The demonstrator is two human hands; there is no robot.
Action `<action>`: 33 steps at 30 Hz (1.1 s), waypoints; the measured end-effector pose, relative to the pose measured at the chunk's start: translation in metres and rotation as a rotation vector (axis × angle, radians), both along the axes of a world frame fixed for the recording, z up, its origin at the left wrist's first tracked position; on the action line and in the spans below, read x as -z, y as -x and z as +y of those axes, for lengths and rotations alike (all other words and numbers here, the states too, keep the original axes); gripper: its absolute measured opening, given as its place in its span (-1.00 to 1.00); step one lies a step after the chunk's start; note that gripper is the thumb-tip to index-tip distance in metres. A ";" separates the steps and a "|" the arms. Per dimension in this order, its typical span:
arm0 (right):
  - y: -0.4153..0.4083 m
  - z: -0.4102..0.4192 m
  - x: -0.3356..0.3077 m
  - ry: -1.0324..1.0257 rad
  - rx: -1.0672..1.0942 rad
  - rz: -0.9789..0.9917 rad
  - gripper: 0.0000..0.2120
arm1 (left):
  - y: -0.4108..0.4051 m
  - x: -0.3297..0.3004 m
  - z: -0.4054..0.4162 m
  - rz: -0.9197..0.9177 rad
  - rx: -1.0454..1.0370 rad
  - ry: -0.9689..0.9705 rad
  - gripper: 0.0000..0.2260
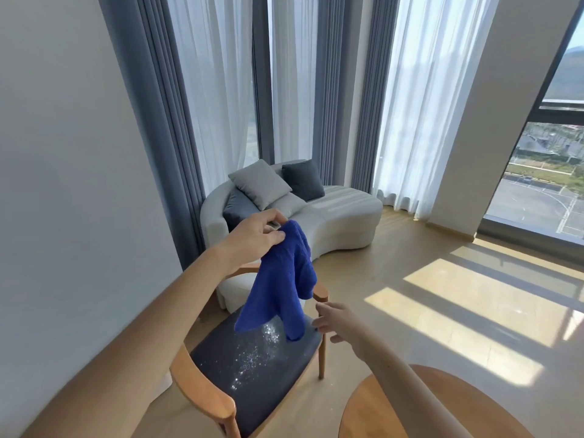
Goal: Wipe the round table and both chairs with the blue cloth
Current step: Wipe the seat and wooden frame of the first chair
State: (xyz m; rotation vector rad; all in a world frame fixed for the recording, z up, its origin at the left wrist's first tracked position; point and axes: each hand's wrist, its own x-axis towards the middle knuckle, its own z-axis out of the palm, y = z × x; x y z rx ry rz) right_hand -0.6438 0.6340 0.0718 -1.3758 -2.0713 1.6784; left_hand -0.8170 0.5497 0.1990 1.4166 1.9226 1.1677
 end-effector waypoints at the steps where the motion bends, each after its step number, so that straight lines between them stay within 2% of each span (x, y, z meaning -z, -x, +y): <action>1: 0.002 -0.001 -0.001 0.020 0.029 0.040 -0.82 | -0.001 -0.001 0.000 0.013 0.003 0.006 -0.87; 7: 0.016 -0.005 0.002 0.166 0.146 0.201 -0.78 | -0.005 -0.002 -0.001 -0.054 -0.022 -0.002 -0.83; 10: 0.023 -0.010 0.008 0.382 0.221 0.358 -0.73 | -0.007 -0.003 -0.002 -0.092 -0.026 0.004 -0.84; 14: 0.025 -0.013 0.006 0.649 0.264 0.558 -0.77 | -0.008 -0.004 -0.002 -0.163 -0.059 -0.007 -0.83; 19: 0.023 -0.012 -0.001 0.659 0.238 0.638 -0.83 | -0.005 -0.004 -0.004 -0.370 -0.074 0.000 -0.81; 25: 0.028 -0.015 -0.001 0.724 0.239 0.682 -0.70 | -0.007 -0.005 -0.006 -0.485 -0.099 0.002 -0.82; 30: 0.024 -0.008 0.000 0.599 0.394 0.756 -0.70 | 0.000 -0.004 -0.012 -0.417 -0.184 0.022 -0.83; 33: 0.016 0.003 -0.012 0.410 0.467 0.633 -0.70 | 0.009 0.005 -0.014 -0.221 -0.288 0.075 -0.84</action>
